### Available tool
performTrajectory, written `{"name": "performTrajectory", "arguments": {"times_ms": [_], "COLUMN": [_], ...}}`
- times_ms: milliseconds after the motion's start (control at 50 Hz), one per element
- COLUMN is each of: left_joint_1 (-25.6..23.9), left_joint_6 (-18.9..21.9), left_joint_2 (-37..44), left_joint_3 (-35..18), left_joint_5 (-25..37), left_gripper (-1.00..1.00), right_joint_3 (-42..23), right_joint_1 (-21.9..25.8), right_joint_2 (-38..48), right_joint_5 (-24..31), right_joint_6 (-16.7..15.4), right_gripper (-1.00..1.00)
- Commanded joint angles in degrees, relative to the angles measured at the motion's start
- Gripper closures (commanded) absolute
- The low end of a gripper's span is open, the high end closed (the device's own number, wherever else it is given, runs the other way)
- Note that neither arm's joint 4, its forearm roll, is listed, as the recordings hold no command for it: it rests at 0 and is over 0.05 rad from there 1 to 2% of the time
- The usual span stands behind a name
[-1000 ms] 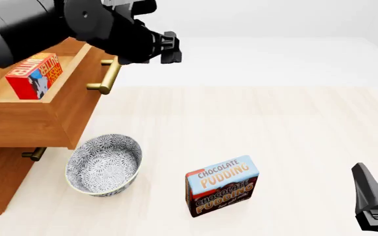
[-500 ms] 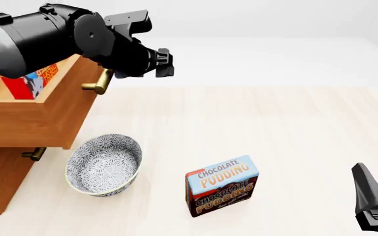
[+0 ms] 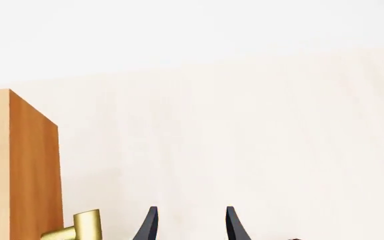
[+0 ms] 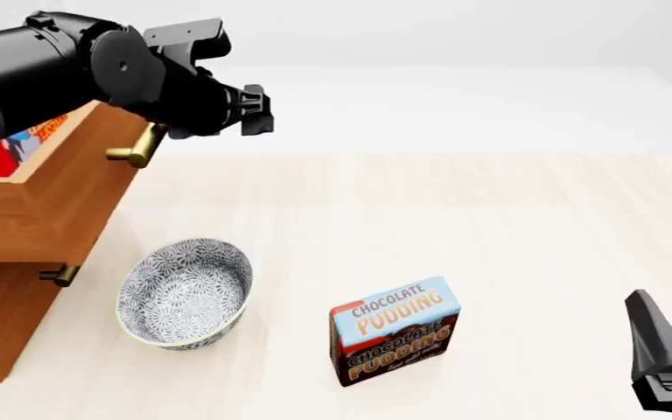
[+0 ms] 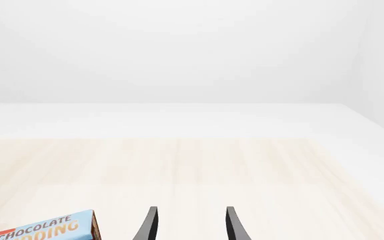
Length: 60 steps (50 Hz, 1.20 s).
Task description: Put the butter at the back in the top drawer of the cabinet and close it.
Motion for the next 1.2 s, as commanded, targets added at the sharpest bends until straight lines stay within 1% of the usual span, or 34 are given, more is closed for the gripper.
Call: {"name": "performTrajectory", "arguments": {"times_ms": [20, 340, 360, 400, 580, 760, 960, 1140, 1200], "left_joint_1": [3.4, 6.3, 6.4, 8.1, 9.1, 11.0, 14.3, 16.6, 16.5], "left_joint_6": [0.3, -0.8, -0.8, 0.7, 1.0, 2.3, 3.7, 3.7, 3.3], "left_joint_2": [-0.2, -1.5, -1.5, -2.0, -1.7, -2.9, -4.0, -4.6, -4.7], "left_joint_3": [4.0, 6.4, 6.5, 6.8, 6.8, 8.7, 10.2, 12.2, 12.4], "left_joint_5": [-1.0, -3.4, -3.5, -3.6, -4.1, -5.0, -5.6, -6.9, -7.1], "left_gripper": [-1.0, -1.0, -1.0, -1.0, -1.0, -1.0, -1.0, -1.0, -1.0], "right_joint_3": [0.0, 0.0, 0.0, 0.0, 0.0, 0.0, 0.0, 0.0, 0.0], "right_joint_1": [0.0, 0.0, 0.0, 0.0, 0.0, 0.0, 0.0, 0.0, 0.0], "right_joint_2": [0.0, 0.0, 0.0, 0.0, 0.0, 0.0, 0.0, 0.0, 0.0], "right_joint_5": [0.0, 0.0, 0.0, 0.0, 0.0, 0.0, 0.0, 0.0, 0.0], "right_joint_6": [0.0, 0.0, 0.0, 0.0, 0.0, 0.0, 0.0, 0.0, 0.0], "right_gripper": [-1.0, -1.0, -1.0, -1.0, -1.0, -1.0, -1.0, -1.0, -1.0]}}
